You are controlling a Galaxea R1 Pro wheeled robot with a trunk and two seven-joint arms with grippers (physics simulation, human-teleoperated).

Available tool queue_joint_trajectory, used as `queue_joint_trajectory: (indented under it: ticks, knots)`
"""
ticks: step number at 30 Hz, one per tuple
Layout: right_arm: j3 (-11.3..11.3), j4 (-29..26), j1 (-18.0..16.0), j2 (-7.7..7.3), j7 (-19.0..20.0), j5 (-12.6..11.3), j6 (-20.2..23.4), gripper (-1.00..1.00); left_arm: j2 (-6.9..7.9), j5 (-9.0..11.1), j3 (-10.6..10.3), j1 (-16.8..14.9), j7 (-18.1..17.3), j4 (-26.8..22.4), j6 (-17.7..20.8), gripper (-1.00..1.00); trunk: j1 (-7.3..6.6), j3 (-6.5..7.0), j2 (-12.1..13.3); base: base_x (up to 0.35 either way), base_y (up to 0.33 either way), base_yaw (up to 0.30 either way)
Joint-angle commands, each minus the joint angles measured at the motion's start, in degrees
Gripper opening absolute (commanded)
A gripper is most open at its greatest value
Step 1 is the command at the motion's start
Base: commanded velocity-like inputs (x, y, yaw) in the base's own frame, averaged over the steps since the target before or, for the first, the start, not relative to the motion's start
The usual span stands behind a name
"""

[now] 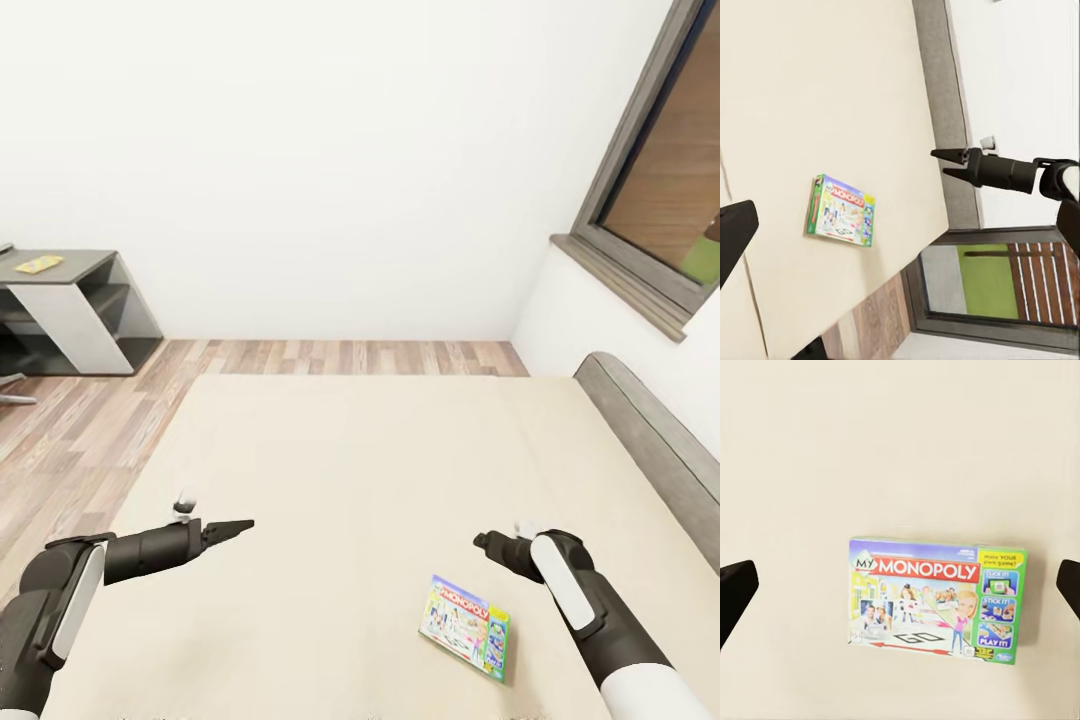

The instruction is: Put all the toys in the child's room - the three board games (two on the bed and one on the table), the two jigsaw puzzles on the table, and the tennis ball on the table - inside the toy box on the table in the child's room.

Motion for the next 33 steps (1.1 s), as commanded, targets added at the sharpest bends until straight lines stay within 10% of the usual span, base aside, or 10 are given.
queue_joint_trajectory:
  ticks: [1,10,33]
  knots:
    - [0.2,-0.1,0.0,-0.08,-0.6,-0.6,-0.3,1.0,-0.29,0.1,-0.2,0.0,-0.6,-0.1,0.4,1.0,0.03,-0.2,-0.1,0.0,0.0,0.0]
    - [0.2,-0.1,0.0,0.05,-0.5,-0.6,-1.5,1.0,-4.53,0.2,-4.5,-1.0,-3.2,-2.3,0.9,1.0,0.03,-1.05,-0.1,0.0,0.0,0.0]
    - [-0.2,-0.1,0.1,-0.4,-0.4,-0.8,-2.7,1.0,-5.17,0.3,-4.6,-1.7,-10.7,-3.3,0.8,1.0,0.03,-3.22,-0.1,0.0,0.0,0.0]
